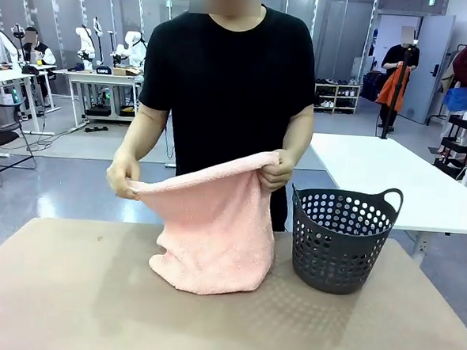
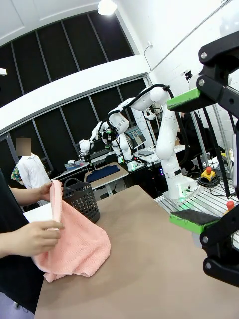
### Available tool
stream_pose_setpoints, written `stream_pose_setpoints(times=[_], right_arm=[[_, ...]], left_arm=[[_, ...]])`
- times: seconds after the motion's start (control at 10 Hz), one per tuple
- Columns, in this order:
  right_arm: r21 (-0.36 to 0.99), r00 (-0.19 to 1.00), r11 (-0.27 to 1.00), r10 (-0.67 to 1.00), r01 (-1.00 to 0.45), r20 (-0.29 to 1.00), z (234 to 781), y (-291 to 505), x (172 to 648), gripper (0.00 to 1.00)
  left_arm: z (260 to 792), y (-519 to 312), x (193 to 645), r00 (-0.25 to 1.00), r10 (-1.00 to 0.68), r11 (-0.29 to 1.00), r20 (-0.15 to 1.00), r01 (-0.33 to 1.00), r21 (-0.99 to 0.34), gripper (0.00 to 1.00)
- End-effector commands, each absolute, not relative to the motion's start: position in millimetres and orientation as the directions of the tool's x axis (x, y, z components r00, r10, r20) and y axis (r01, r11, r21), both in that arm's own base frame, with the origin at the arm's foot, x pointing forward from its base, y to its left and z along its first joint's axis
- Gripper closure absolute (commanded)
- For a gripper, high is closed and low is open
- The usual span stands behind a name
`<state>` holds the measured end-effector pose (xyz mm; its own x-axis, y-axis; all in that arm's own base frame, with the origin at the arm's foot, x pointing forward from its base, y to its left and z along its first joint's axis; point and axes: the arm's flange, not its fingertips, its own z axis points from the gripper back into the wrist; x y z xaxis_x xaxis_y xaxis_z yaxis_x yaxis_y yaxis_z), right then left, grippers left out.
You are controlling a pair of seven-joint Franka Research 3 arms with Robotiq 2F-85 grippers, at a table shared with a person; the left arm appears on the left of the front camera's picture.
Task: Fold the towel.
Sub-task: Grab the top end of the 100 cm Hotel Towel extended by the human.
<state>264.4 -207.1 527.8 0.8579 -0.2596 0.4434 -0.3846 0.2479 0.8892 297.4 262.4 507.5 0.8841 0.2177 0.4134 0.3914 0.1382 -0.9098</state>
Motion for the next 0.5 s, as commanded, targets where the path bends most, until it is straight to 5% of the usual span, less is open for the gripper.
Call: stream_pose_setpoints(times=[0.0, 0.4], right_arm=[[0.881, 0.848, 0.242, -0.258, -0.407, 0.463, 530.1, -207.6, 265.3, 0.00], [0.881, 0.848, 0.242, -0.258, -0.407, 0.463, 530.1, -207.6, 265.3, 0.00]], left_arm=[[507.1, 263.9, 296.1, 0.884, 0.213, 0.130, 0.417, 0.397, -0.908, 0.00], [507.1, 263.9, 296.1, 0.884, 0.213, 0.130, 0.417, 0.397, -0.908, 0.00]])
